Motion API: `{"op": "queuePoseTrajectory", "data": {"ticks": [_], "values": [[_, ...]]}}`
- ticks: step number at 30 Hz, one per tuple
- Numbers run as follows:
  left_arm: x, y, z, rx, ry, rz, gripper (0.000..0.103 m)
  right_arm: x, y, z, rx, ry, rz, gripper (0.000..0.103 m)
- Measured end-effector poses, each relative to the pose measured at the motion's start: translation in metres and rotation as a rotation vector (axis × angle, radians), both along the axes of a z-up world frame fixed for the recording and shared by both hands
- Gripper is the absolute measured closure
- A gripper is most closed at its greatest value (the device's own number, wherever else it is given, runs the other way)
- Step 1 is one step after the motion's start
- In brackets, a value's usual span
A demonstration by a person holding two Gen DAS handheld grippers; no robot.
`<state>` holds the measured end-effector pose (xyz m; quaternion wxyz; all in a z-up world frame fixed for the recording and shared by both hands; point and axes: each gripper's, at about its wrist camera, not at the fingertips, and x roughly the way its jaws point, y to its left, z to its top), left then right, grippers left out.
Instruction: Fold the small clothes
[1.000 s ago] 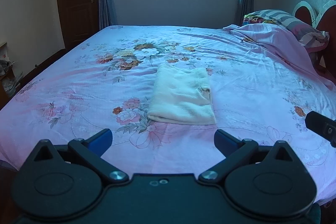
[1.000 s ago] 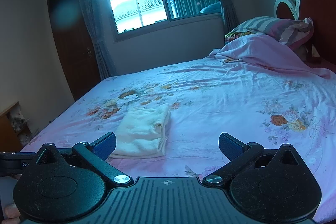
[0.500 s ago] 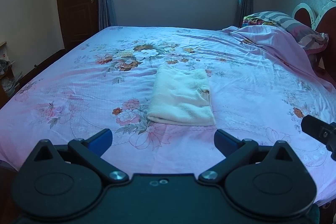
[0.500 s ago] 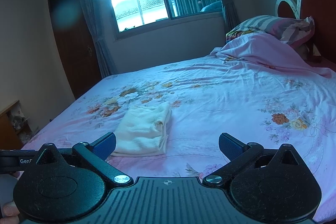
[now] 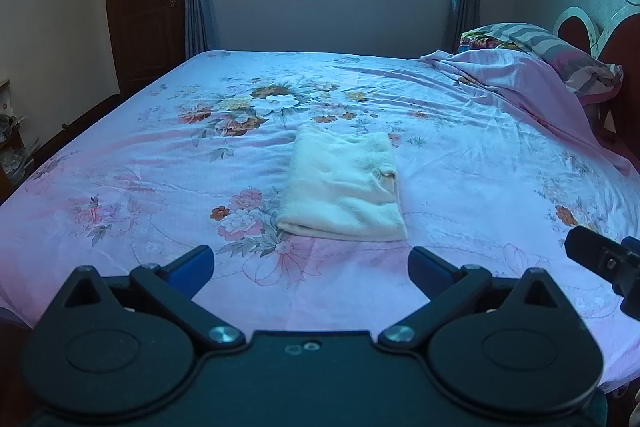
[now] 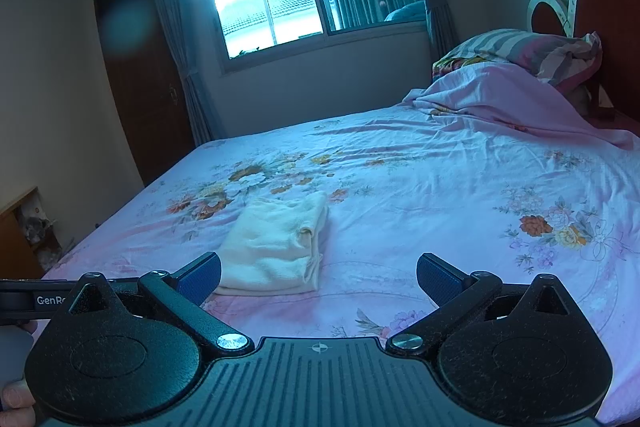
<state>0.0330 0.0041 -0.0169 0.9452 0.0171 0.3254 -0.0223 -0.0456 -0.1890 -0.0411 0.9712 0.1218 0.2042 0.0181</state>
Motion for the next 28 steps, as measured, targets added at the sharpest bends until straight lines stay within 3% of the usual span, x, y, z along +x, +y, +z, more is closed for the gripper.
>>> {"op": "queuePoseTrajectory", "data": {"ticks": [20, 28], "values": [[0.016, -0.001, -0.006, -0.001, 0.005, -0.008, 0.001, 0.010, -0.004, -0.013, 0.017, 0.030, -0.011, 0.000], [0.026, -0.002, -0.008, -0.017, -0.040, -0.070, 0.002, 0.019, -0.005, -0.018, 0.034, 0.039, -0.016, 0.000]]}}
